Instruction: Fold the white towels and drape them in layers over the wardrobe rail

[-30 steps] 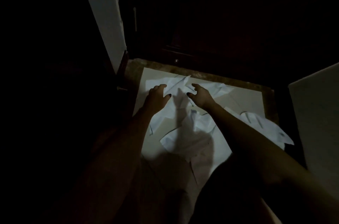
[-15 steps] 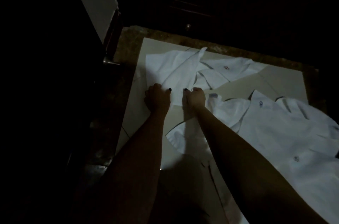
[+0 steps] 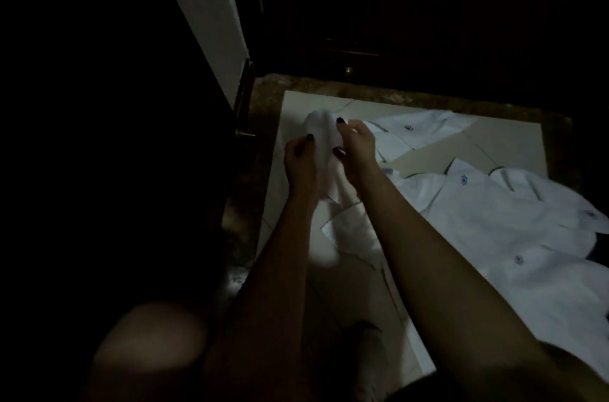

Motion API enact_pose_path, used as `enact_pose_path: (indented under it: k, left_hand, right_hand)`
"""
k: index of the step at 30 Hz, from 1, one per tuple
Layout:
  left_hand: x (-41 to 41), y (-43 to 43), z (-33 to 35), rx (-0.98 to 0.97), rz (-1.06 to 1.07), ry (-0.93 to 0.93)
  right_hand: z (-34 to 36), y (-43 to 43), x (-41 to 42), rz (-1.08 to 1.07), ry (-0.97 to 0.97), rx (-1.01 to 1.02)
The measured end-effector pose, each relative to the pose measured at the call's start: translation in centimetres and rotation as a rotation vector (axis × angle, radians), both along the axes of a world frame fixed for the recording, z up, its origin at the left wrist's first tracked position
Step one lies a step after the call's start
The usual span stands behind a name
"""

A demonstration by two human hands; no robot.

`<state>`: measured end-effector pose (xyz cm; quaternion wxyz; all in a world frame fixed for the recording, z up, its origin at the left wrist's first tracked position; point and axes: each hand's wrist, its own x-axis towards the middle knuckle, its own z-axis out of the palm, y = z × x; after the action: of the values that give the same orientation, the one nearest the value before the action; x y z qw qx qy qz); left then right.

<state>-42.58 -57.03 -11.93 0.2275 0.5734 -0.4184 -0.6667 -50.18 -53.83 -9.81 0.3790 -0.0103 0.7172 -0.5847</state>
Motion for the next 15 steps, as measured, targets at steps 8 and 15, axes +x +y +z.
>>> enact_pose_path:
  k: [8, 15]
  left_hand:
    - [4.2, 3.3, 24.4, 0.083, 0.141, 0.188]
    - [3.7, 5.4, 51.7, -0.259, -0.091, 0.208]
  right_hand:
    - [27.0, 5.1, -0.6, 0.240, 0.195, -0.088]
    - [53.7, 10.5, 0.3, 0.392, 0.296, -0.135]
